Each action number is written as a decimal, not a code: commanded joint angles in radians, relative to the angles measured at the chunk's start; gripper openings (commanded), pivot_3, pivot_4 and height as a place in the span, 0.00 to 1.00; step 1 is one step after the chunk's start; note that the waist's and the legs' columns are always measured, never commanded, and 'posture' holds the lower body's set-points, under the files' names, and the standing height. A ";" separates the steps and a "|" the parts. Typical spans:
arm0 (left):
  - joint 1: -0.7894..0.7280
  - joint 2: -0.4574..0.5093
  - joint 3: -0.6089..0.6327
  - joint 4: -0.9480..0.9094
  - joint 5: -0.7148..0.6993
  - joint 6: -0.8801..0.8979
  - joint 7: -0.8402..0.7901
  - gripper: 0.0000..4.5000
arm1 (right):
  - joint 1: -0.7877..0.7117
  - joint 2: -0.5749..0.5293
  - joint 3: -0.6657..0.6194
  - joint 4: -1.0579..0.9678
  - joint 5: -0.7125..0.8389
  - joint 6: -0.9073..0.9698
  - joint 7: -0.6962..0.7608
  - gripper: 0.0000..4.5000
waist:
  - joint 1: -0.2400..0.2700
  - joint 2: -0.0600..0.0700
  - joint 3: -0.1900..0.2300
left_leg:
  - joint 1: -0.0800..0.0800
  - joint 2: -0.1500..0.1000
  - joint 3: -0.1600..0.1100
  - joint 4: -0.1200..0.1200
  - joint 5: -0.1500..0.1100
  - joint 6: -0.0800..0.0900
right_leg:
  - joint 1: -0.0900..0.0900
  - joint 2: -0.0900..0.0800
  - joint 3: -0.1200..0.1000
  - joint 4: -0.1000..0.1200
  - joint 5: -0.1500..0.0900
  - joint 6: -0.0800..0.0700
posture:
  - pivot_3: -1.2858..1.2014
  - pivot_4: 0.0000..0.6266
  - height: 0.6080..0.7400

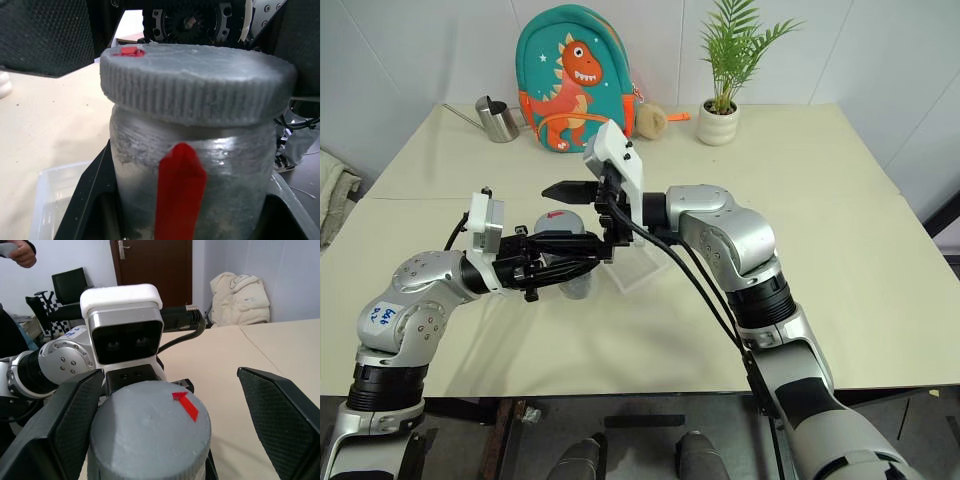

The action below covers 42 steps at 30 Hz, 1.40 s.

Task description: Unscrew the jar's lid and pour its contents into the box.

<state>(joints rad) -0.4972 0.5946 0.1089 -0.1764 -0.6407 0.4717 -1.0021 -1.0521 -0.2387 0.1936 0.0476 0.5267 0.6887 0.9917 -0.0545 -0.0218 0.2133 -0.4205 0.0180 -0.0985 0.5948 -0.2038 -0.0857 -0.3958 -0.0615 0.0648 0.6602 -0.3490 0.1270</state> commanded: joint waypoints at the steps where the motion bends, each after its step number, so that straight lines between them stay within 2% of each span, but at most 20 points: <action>1: -0.011 0.003 0.014 -0.016 -0.011 -0.019 -0.010 0.44 | -0.011 -0.038 -0.034 0.012 -0.013 -0.034 0.019 0.99 | 0.000 0.000 0.000 | 0.000 0.000 0.000 0.000 0.000 0.000 | 0.000 0.000 0.000 0.000 0.000 0.000 | 0.52 0.24 1.00; 17: -0.007 0.018 0.010 -0.017 -0.018 -0.011 -0.028 0.44 | 0.020 -0.110 -0.052 0.007 0.036 -0.049 0.130 0.99 | 0.001 0.000 0.000 | 0.000 0.000 0.000 0.000 0.000 0.000 | 0.000 0.000 0.000 0.000 0.000 0.000 | 0.52 0.24 1.00; 23: -0.003 0.024 0.016 -0.023 -0.021 -0.002 -0.035 0.44 | 0.010 -0.089 -0.087 -0.032 0.117 -0.001 0.153 0.99 | -0.001 0.000 0.000 | 0.000 0.000 0.000 0.000 0.000 0.000 | 0.000 0.000 0.000 0.000 0.000 0.000 | 0.52 0.24 1.00; 42: 0.014 0.013 0.022 -0.048 -0.025 0.005 -0.016 0.44 | -0.015 -0.008 -0.024 0.009 0.057 0.016 0.098 0.99 | -0.001 0.000 0.000 | 0.000 0.000 0.000 0.000 0.000 0.000 | 0.000 0.000 0.000 0.000 0.000 0.000 | 0.52 0.24 1.00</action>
<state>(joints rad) -0.4896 0.6057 0.1104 -0.1846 -0.6417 0.4802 -1.0206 -1.0527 -0.2573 0.1745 0.0890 0.5771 0.7059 1.0862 -0.0552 -0.0218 0.2133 -0.4204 0.0181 -0.0986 0.5947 -0.2038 -0.0857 -0.3957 -0.0614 0.0648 0.6602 -0.3491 0.1270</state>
